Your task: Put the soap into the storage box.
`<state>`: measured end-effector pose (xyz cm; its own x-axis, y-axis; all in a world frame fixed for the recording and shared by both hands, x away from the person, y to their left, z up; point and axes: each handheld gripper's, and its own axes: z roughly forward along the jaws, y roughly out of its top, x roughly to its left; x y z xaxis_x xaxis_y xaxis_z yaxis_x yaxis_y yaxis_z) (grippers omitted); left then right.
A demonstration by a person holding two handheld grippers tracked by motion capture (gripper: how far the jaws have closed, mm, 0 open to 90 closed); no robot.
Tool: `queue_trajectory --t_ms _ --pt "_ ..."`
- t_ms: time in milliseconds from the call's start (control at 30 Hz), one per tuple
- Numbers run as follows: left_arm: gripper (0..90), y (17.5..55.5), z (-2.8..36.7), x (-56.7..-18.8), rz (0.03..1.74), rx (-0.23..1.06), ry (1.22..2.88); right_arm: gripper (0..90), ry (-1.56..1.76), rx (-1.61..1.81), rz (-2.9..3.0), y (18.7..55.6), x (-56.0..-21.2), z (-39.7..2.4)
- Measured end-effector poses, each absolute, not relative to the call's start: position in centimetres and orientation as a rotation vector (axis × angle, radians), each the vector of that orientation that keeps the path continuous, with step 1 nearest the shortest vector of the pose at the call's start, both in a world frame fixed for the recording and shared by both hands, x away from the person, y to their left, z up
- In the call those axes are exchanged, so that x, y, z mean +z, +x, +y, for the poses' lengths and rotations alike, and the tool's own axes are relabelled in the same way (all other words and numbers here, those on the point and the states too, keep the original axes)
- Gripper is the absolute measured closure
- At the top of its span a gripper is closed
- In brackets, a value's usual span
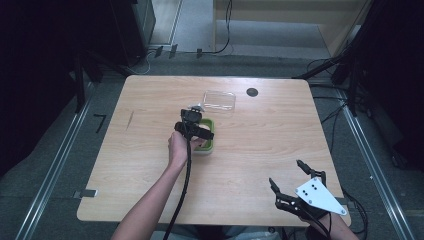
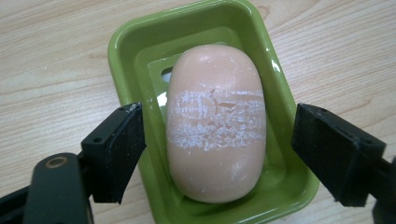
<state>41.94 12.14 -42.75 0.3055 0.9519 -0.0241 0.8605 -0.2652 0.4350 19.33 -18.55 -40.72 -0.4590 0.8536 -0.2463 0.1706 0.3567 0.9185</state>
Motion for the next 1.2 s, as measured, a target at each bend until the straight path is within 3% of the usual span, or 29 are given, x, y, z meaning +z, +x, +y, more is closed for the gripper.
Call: queue_trajectory --t_ms 1200 --pt "5.8 37.9 16.8 -40.3 1.545 0.275 2.333 13.1 0.883 1.129 1.863 19.1 -40.6 -18.3"
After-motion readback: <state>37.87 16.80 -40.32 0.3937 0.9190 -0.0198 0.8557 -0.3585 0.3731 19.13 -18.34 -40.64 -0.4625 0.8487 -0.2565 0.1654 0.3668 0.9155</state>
